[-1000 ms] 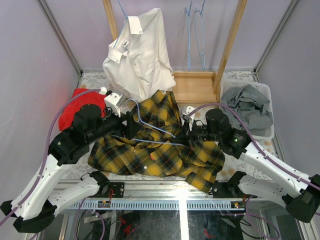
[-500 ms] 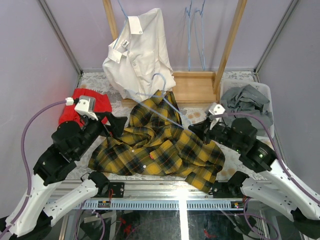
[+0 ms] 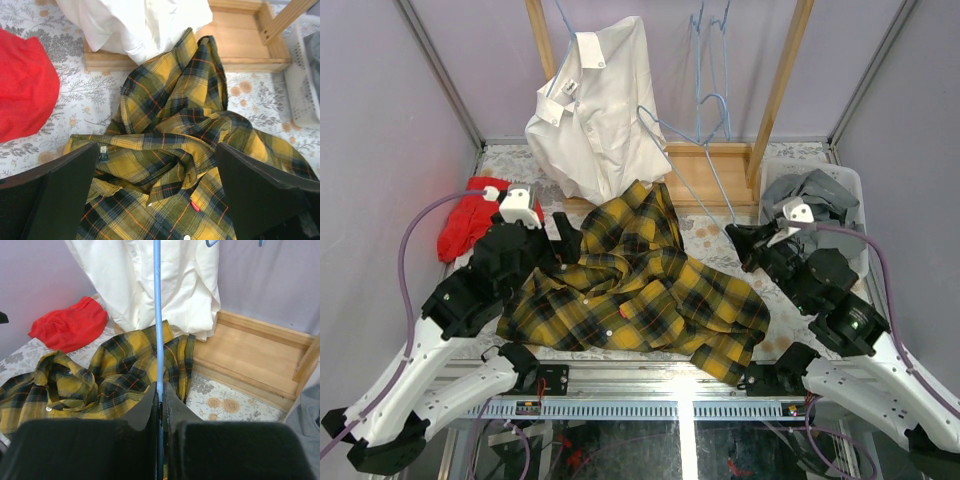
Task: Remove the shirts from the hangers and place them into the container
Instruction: Place the hanger at the clothesline.
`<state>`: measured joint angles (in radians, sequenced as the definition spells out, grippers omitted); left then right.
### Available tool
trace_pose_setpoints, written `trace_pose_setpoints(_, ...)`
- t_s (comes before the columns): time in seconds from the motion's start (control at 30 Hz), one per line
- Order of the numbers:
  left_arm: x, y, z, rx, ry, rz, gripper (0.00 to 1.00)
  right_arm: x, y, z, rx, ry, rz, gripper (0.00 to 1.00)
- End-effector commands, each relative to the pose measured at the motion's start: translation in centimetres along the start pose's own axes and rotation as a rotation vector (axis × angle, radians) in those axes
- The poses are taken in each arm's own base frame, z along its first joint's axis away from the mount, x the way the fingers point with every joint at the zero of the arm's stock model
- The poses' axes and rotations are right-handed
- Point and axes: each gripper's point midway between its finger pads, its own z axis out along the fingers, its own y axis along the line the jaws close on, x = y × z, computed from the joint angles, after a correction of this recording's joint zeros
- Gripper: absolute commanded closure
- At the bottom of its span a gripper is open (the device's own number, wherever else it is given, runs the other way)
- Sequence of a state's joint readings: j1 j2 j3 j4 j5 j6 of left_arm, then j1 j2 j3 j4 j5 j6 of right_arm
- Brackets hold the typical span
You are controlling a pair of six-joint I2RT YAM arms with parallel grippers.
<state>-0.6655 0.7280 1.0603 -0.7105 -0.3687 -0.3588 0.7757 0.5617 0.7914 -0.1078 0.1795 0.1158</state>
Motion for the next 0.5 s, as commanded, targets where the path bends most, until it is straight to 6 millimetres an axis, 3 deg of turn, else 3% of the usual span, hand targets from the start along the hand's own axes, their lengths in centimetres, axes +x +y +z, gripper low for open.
trace_pose_setpoints(0.0, 1.0, 1.9, 1.5, -0.135, 0.020, -0.026, 0.00, -3.3, -1.2, 1.5, 0.107, -0.039, 0.044, 1.00)
trace_pose_setpoints(0.17, 2.9, 3.1, 2.6, -0.222, 0.069, -0.030, 0.00, -3.0, -2.2, 3.2, 0.201, 0.011, 0.067, 1.00)
trace_pose_setpoints(0.37, 4.2, 3.6, 3.3, -0.236, 0.070, -0.072, 0.00, -3.4, -1.6, 6.0, 0.287, 0.021, 0.030, 1.00)
trace_pose_setpoints(0.47, 5.0, 3.3, 3.8, -0.221, 0.089, -0.094, 0.00, -4.9, -0.2, 7.7, 0.330, 0.009, -0.013, 1.00)
